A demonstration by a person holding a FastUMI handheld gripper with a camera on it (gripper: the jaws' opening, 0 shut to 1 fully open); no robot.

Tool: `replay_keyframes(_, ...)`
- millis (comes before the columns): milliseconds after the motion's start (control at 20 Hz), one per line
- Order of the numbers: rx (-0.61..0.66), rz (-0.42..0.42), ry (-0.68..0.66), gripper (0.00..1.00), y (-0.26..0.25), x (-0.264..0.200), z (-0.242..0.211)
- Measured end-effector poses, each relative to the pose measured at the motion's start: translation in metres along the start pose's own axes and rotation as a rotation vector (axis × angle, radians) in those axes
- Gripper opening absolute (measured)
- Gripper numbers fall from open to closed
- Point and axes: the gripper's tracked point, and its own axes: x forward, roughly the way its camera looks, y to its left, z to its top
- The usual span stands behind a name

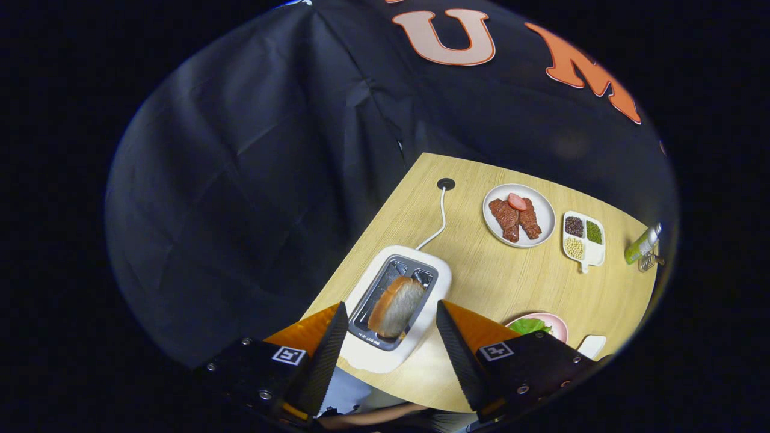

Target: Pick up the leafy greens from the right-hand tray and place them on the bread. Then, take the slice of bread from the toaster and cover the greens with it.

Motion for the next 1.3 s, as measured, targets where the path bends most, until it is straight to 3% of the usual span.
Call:
replay_keyframes(200, 0.008, -0.042, 0.065, 0.89, 0.002, 0.031, -0.005)
replay_keyframes(600, -0.043, -0.157, 0.151, 0.70, -0.004, 0.073, -0.029)
replay_keyframes(700, -0.042, -0.185, 0.168, 0.63, -0.007, 0.077, -0.035)
replay_keyframes(900, -0.007, -0.258, 0.165, 0.36, -0.020, 0.084, -0.036)
replay_keyframes(1050, 0.019, -0.253, 0.166, 0.19, -0.019, 0.084, -0.036)
replay_keyframes(1300, 0.031, -0.201, 0.140, 0.14, -0.015, 0.066, -0.031)
